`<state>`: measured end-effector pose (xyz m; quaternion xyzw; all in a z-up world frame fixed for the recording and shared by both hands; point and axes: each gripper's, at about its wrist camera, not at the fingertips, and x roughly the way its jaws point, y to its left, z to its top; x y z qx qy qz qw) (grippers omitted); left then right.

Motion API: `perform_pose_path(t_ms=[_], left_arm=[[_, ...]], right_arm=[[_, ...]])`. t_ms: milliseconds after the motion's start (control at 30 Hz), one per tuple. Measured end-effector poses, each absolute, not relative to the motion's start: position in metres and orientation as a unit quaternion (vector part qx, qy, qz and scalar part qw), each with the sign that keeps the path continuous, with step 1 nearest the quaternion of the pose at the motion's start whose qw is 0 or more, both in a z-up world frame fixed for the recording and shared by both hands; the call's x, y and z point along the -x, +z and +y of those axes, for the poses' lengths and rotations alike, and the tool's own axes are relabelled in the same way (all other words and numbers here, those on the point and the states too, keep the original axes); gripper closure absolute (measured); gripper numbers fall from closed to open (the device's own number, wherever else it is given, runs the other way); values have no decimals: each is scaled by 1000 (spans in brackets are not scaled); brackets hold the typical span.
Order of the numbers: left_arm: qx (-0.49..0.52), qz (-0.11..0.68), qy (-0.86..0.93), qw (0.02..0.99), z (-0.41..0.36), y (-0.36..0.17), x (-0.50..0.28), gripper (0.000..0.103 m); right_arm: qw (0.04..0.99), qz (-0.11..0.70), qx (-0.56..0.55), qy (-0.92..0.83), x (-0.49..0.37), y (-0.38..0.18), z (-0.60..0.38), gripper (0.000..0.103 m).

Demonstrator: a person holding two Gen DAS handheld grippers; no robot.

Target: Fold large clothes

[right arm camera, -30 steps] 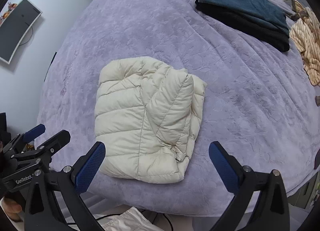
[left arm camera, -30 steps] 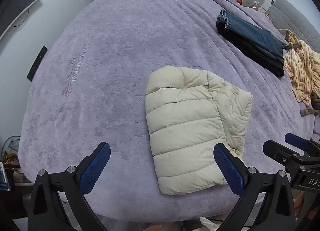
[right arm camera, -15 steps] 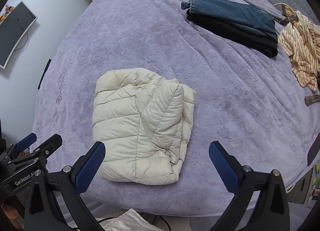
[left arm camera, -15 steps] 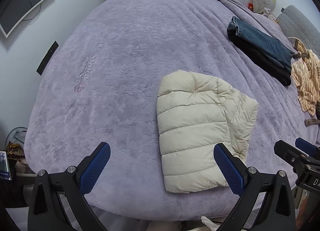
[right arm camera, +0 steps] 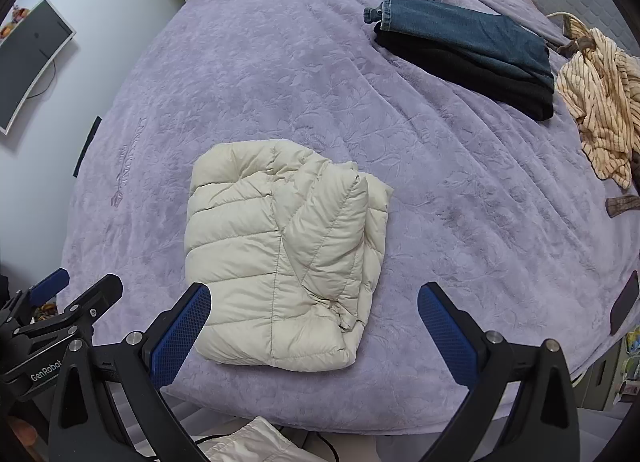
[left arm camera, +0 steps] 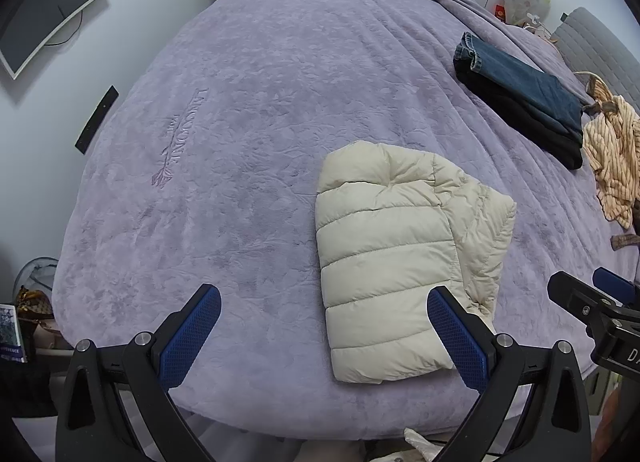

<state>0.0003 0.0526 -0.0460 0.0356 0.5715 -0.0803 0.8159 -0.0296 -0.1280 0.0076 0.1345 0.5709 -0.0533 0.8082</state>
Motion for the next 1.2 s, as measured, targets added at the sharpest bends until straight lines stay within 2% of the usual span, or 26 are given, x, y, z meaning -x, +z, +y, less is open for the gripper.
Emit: perform_pose_path(t_ms=[1200], left_arm=[[-37, 573, -78, 815, 54, -47, 0, 0]], right_arm=[[808, 571, -135, -54, 28, 9, -131, 0]])
